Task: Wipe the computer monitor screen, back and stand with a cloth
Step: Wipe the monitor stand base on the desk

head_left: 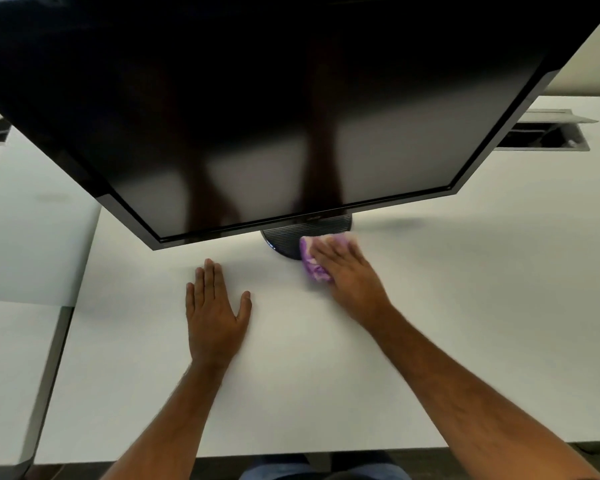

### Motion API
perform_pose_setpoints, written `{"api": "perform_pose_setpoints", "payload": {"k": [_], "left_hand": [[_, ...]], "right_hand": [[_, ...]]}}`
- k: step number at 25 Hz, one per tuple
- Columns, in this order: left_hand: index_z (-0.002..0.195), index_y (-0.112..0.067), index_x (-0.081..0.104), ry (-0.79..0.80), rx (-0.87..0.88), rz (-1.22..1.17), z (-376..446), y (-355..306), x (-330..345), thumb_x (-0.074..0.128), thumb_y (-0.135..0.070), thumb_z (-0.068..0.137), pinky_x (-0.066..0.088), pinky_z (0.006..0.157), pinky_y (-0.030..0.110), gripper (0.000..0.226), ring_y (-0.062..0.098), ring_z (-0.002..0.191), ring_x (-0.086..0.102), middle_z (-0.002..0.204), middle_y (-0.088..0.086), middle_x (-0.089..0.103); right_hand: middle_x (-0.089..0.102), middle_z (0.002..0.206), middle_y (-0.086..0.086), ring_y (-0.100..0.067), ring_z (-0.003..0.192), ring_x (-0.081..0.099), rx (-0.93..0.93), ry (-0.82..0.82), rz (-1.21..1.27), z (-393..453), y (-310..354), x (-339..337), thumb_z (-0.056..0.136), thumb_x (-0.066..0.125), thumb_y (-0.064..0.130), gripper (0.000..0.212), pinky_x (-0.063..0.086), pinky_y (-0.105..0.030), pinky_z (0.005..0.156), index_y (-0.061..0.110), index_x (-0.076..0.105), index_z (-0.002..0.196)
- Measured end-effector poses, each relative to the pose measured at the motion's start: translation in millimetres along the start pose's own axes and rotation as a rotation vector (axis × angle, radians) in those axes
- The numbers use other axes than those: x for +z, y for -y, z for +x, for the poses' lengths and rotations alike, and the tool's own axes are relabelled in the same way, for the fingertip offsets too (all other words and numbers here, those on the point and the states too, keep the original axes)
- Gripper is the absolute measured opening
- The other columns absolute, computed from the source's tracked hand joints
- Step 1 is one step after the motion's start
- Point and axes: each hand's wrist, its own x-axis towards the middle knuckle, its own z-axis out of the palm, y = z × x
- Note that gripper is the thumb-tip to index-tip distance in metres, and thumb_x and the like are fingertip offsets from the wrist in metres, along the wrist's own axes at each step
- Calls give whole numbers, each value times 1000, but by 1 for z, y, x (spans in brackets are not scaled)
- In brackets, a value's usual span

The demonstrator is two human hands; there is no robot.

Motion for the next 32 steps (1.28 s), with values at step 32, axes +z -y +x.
{"api": "perform_pose_setpoints", "payload": {"k": [32], "left_hand": [[167, -11, 12, 10, -5, -5, -1, -1, -3, 35, -56, 101, 7, 132, 43, 83, 18, 163, 1, 176, 3, 7]], "right_hand": [[62, 118, -5, -19, 101, 66, 722, -144, 718, 19, 17, -57, 105, 50, 26, 25, 54, -21, 76, 25, 44, 129]]}}
